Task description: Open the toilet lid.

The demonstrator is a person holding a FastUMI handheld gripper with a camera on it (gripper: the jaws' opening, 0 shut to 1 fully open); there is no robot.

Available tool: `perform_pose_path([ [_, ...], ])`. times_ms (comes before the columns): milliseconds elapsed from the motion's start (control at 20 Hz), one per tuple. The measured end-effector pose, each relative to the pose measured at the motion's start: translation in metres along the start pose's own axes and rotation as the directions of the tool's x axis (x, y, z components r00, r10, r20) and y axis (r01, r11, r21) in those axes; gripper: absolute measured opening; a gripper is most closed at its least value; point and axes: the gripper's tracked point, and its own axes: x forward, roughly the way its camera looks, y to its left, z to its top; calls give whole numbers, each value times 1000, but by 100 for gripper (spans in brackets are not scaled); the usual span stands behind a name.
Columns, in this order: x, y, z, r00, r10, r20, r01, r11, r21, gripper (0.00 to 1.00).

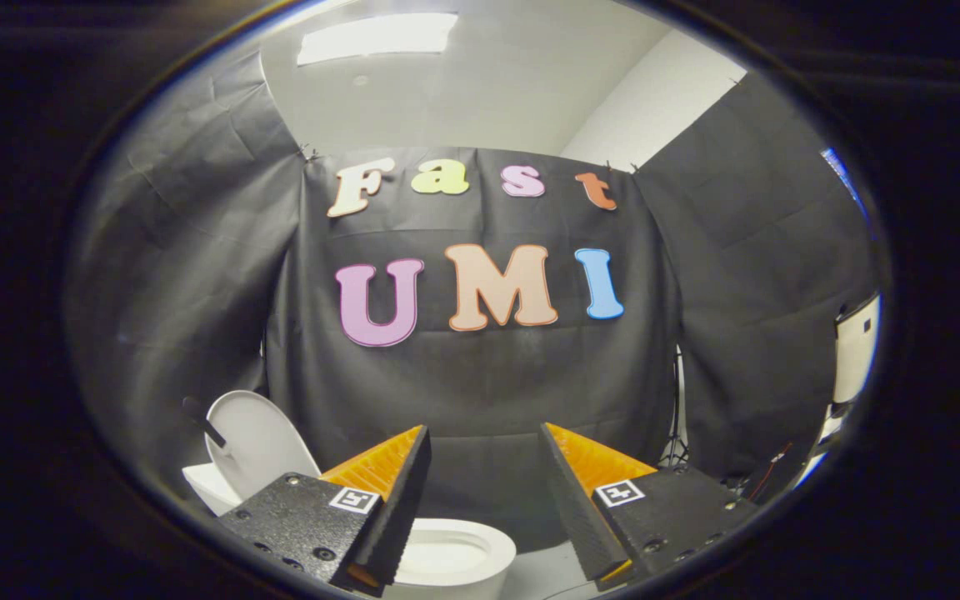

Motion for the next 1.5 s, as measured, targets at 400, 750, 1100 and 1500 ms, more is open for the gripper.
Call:
perform_pose_path([
  [400, -8, -10, -3, 1000, -21, 8, 21, 1000, 3, 79],
  [750, -13, -18, -8, 999, -35, 1, 35, 999, 24, 79],
  [1100, -15, -18, -13, 999, -35, -11, 36, 999, 37, 79],
  [1500, -16, -20, -14, 999, -32, -17, 33, 999, 40, 79],
])
